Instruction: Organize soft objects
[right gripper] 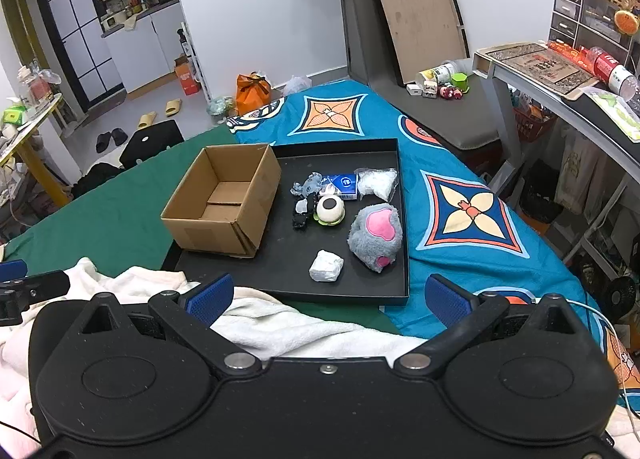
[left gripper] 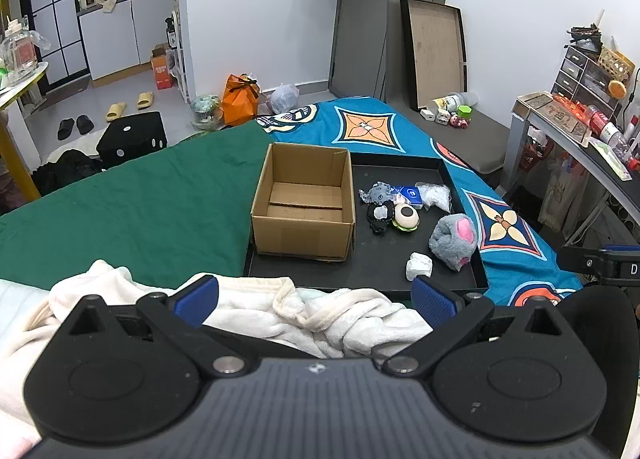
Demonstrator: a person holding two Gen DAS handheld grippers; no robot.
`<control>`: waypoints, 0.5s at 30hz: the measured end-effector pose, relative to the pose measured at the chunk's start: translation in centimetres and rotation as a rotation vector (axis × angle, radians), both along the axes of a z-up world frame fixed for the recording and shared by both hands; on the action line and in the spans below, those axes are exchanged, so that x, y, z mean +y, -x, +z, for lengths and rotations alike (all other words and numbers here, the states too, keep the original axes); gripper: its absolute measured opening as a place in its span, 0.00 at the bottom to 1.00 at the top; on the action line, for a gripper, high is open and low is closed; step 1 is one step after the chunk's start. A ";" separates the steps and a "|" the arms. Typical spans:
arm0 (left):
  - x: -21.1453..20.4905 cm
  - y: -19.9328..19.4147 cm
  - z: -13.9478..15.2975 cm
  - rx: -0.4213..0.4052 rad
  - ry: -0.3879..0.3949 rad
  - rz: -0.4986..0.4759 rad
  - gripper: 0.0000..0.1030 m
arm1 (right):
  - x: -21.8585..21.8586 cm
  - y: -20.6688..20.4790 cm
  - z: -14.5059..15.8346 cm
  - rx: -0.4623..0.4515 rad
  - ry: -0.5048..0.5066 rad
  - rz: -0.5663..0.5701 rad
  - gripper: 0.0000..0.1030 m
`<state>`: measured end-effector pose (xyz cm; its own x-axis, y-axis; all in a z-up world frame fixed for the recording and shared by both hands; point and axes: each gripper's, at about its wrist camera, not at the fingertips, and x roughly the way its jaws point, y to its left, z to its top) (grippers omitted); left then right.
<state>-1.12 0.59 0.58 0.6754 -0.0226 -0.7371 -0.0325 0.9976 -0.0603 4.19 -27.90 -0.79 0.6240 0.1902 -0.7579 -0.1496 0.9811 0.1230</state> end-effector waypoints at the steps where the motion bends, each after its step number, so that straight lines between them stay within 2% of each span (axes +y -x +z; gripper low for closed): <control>1: 0.1 -0.1 -0.1 0.002 0.002 0.000 0.99 | -0.1 -0.1 -0.1 0.003 -0.001 0.000 1.00; 7: 0.5 -0.8 -0.3 -0.004 0.014 0.022 0.99 | 0.0 -1.0 -0.7 0.008 0.002 0.005 1.00; 15: 1.5 -2.5 -1.4 0.026 0.027 0.054 0.99 | -0.2 -2.9 -3.0 0.061 -0.009 -0.005 1.00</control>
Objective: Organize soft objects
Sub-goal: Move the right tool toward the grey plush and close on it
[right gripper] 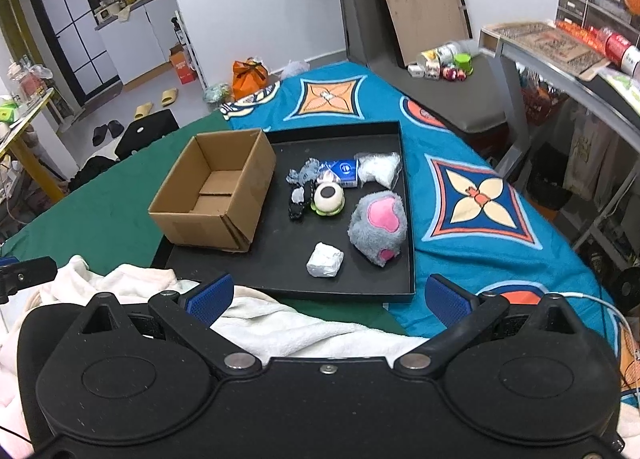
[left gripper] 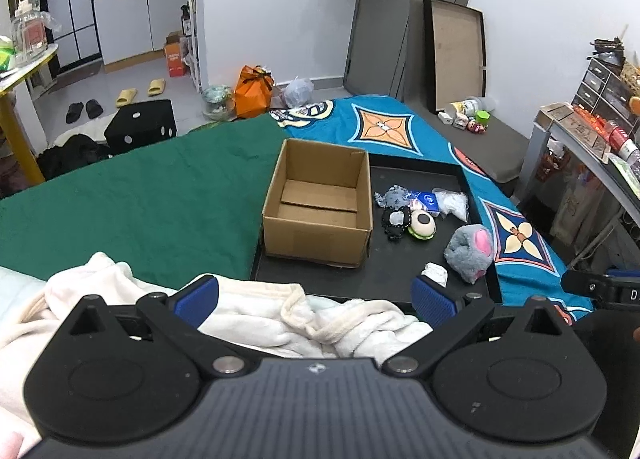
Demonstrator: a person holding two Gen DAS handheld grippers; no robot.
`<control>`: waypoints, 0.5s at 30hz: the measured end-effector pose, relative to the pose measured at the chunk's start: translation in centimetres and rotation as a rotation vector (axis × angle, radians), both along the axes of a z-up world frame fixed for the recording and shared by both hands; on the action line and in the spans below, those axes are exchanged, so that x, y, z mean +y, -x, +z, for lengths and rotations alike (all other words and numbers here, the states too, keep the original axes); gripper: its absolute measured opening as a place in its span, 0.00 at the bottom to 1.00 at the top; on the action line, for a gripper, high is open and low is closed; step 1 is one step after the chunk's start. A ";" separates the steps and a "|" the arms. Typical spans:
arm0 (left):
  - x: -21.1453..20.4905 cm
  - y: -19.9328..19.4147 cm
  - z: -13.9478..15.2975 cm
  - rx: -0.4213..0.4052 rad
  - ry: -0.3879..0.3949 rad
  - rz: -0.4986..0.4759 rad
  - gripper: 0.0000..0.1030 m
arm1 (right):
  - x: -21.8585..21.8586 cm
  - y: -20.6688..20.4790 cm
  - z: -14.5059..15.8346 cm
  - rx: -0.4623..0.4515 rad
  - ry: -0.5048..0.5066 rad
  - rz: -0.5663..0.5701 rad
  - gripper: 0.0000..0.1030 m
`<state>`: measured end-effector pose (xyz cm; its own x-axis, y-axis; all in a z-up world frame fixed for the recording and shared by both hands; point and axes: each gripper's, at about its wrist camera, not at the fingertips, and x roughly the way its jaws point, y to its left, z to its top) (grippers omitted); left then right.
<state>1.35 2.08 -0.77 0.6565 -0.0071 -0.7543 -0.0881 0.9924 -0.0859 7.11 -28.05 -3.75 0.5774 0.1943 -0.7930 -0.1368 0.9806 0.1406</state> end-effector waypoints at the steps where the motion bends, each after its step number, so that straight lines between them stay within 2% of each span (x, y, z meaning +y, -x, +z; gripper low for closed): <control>1: 0.1 -0.3 -0.2 0.007 0.005 0.000 0.99 | 0.0 -0.3 -0.3 0.005 0.000 -0.002 1.00; 15: 1.3 -4.4 -3.4 0.062 0.008 0.022 0.98 | -0.9 -4.4 -4.3 0.038 -0.046 -0.033 1.00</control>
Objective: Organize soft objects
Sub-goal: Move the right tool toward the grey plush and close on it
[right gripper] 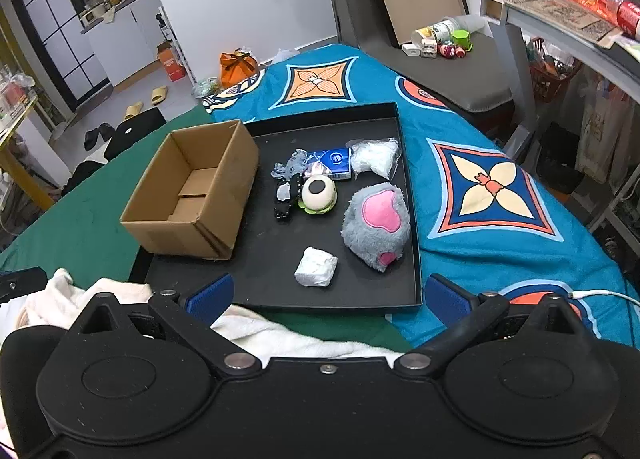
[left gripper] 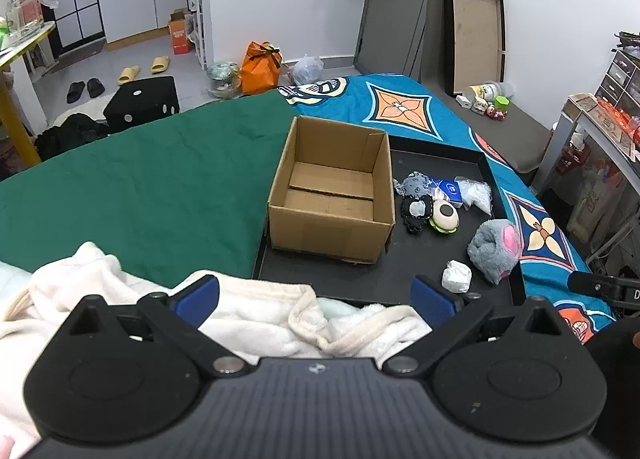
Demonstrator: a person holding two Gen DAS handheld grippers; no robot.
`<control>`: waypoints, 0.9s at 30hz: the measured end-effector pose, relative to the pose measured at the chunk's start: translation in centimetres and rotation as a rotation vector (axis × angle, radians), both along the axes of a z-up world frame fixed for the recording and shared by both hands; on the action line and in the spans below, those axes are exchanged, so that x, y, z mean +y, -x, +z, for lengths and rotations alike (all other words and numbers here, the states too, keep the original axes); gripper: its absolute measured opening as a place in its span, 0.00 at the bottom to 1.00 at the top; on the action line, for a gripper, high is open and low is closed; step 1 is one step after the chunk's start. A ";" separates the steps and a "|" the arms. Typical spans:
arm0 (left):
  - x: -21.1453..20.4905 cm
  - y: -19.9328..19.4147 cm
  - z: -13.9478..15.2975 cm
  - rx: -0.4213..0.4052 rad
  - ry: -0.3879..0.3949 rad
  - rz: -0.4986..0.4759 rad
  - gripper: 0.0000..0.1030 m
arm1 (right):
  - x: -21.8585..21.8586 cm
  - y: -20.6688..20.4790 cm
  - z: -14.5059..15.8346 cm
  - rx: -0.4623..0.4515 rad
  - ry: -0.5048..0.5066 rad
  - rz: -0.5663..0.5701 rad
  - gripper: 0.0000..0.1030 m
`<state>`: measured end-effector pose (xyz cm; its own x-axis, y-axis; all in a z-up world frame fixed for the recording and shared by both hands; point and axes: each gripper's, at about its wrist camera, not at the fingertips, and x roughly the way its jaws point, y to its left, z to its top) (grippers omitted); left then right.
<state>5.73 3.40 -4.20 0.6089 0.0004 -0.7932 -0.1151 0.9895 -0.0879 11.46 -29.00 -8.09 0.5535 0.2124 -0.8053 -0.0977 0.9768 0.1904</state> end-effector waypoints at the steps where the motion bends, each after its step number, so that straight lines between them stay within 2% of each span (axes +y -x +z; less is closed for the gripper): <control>1: 0.1 -0.3 -0.2 0.001 0.001 0.000 0.98 | -0.2 -0.3 -0.3 0.002 -0.008 -0.009 1.00; 8: 0.4 -2.9 -2.4 0.038 -0.005 0.000 0.97 | -0.8 -2.2 -2.3 0.008 -0.040 -0.026 0.98; 12: 0.7 -4.1 -3.2 0.049 -0.006 0.001 0.96 | -1.1 -3.5 -3.3 0.028 -0.063 -0.040 0.90; 16: 1.1 -5.6 -3.8 0.055 -0.011 0.007 0.96 | -1.5 -4.7 -4.2 0.040 -0.064 -0.060 0.89; 27: 2.5 -9.5 -6.1 0.094 -0.021 0.056 0.74 | -2.2 -8.4 -7.3 0.082 -0.080 -0.083 0.89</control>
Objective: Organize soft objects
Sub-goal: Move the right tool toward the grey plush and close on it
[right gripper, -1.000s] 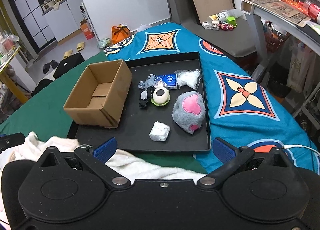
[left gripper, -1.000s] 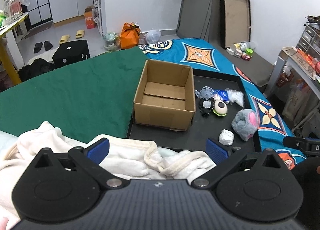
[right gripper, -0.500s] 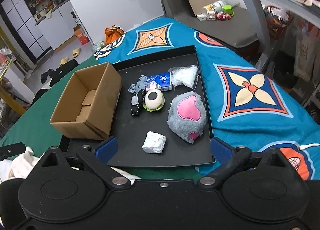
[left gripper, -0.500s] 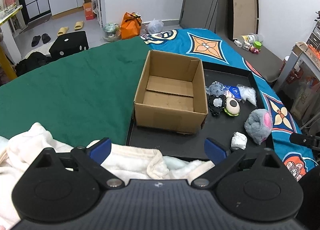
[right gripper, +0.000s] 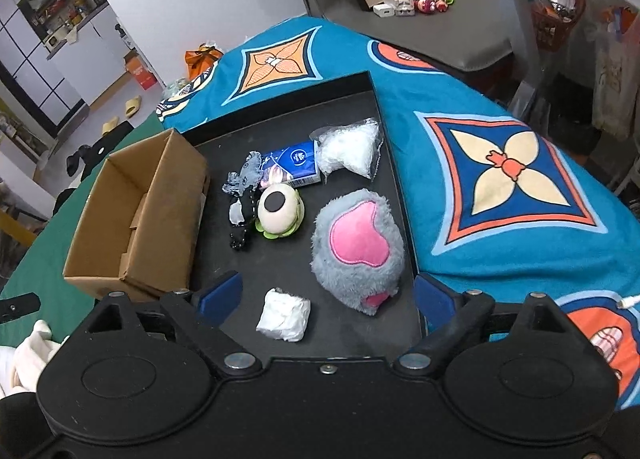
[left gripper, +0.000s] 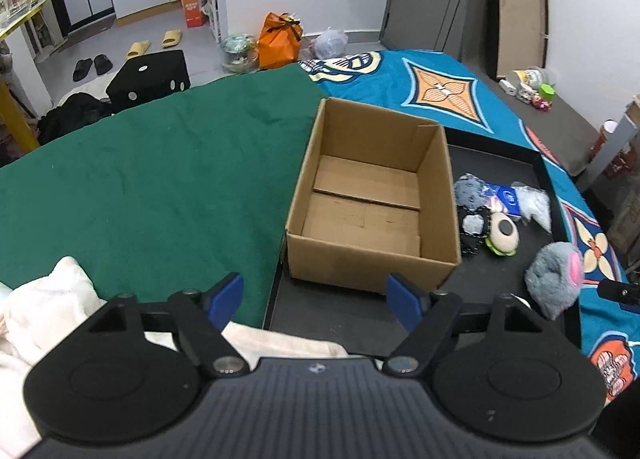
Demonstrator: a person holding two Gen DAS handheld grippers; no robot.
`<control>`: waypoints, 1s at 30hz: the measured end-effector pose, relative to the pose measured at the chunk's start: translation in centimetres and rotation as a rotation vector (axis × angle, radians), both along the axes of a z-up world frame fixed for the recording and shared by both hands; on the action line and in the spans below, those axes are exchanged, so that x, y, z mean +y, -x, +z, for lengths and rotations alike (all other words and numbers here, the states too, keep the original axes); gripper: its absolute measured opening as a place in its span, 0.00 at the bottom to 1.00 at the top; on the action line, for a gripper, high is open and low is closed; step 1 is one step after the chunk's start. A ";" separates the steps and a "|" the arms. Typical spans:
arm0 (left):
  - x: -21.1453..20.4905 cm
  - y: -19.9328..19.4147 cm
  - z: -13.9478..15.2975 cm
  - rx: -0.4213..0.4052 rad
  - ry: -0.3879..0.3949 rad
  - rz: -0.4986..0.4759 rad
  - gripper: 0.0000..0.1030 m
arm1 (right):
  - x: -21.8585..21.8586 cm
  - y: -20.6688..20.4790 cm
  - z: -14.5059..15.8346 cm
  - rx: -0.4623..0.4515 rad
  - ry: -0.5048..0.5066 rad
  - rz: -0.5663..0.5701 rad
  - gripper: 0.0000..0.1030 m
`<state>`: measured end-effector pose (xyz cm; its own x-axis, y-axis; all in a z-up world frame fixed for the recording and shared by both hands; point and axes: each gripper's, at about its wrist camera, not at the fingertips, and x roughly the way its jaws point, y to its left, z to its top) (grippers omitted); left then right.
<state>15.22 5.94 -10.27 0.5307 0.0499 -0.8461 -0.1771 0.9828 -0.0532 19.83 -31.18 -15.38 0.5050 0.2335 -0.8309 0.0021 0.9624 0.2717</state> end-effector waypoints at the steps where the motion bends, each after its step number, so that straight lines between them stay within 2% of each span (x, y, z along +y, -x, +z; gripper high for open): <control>1: 0.1 -0.3 -0.2 0.005 -0.002 0.002 0.73 | -0.1 -0.2 -0.2 -0.001 -0.001 -0.001 0.89; 6: 0.4 -1.8 -1.4 0.016 -0.014 0.009 0.66 | -0.4 -1.2 -1.4 -0.027 -0.003 -0.012 0.83; 8: 0.5 -2.4 -1.9 0.015 -0.014 0.012 0.60 | -0.7 -1.6 -1.9 -0.022 -0.013 -0.022 0.83; 17: 1.1 -5.8 -3.8 0.023 -0.043 0.013 0.48 | -1.7 -3.2 -3.5 0.004 -0.016 -0.075 0.82; 24: 1.5 -7.6 -6.2 0.058 -0.067 0.014 0.44 | -1.3 -4.1 -4.7 0.016 0.034 -0.064 0.81; 27: 1.8 -8.1 -7.1 0.073 -0.067 0.015 0.41 | -1.2 -4.5 -5.3 0.034 0.035 -0.056 0.76; 30: 2.0 -8.7 -7.9 0.100 -0.067 0.012 0.30 | -1.1 -4.9 -5.9 0.058 0.041 -0.046 0.71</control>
<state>23.88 7.90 -18.13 0.4429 0.1145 -0.8892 -0.1904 0.9812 0.0315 24.72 -32.23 -21.30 0.4654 0.1761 -0.8674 0.0610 0.9713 0.2299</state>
